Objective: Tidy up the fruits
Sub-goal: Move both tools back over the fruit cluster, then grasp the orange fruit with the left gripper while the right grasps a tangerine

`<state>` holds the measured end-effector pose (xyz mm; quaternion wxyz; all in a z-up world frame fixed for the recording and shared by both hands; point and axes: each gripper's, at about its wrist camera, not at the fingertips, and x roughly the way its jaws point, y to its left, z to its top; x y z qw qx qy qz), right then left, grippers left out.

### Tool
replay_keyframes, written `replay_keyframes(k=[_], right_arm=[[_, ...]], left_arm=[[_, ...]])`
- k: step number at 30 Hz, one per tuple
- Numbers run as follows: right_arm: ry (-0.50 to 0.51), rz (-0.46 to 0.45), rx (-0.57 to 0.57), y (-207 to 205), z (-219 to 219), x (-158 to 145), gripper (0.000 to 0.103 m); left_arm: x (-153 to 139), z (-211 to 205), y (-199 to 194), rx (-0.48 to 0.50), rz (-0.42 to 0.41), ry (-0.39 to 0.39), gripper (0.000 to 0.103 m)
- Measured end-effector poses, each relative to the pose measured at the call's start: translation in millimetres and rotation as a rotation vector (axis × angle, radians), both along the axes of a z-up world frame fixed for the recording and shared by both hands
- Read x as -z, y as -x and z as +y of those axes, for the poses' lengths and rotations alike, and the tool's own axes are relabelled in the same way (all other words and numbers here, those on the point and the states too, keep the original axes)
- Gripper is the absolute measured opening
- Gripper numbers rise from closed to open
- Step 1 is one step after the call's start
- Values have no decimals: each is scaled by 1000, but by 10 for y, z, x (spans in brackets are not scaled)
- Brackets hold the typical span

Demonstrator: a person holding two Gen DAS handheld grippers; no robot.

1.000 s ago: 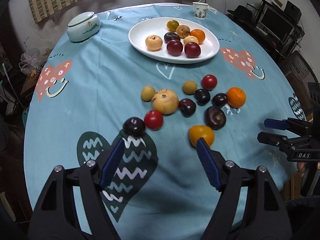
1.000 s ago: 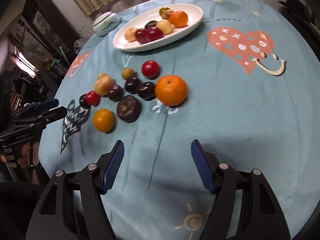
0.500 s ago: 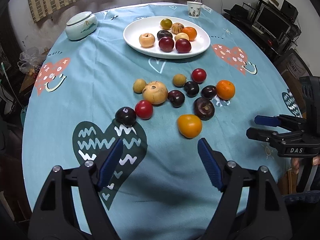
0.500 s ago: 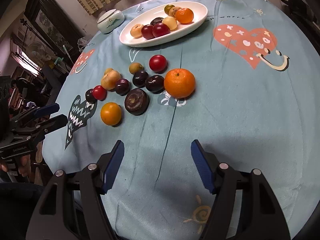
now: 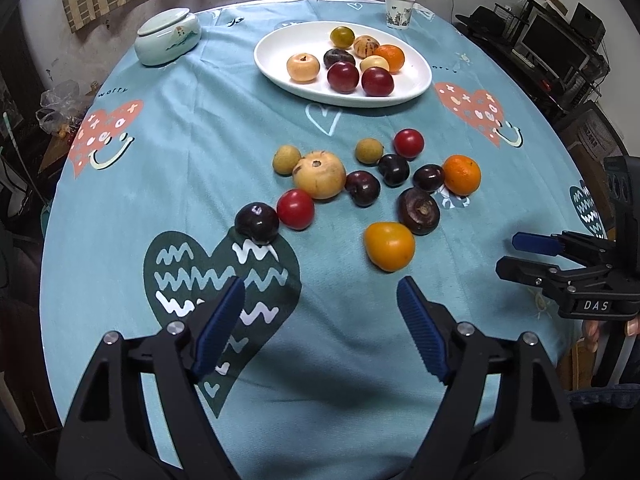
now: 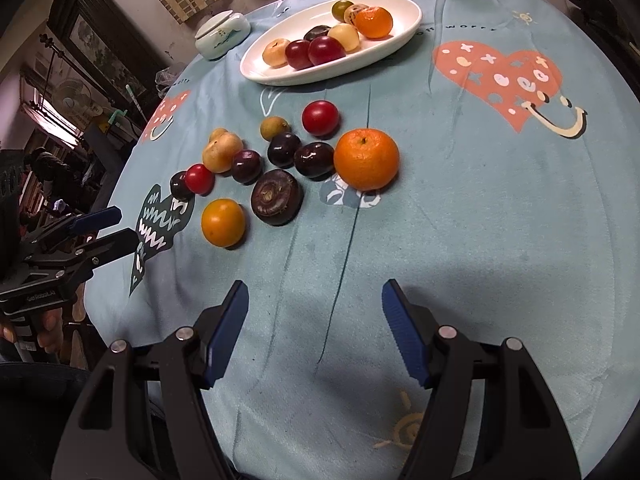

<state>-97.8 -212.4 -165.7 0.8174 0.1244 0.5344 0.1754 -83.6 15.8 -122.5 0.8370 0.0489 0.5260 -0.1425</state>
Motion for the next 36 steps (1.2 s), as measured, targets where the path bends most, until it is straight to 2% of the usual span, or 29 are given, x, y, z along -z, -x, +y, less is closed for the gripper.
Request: replay_keyframes(k=[5, 20, 27, 36], right_arm=[[-16, 38, -3, -11, -12, 49, 70], [-13, 39, 18, -12, -65, 55, 70], [-10, 41, 7, -9, -35, 67, 70], [-11, 36, 39, 15, -139, 65, 70]], left_arm=[[30, -3, -13, 0, 15, -4, 80], [107, -85, -22, 38, 41, 0, 80], [255, -406, -161, 123, 57, 6, 80], [428, -625, -374, 136, 89, 5, 80]])
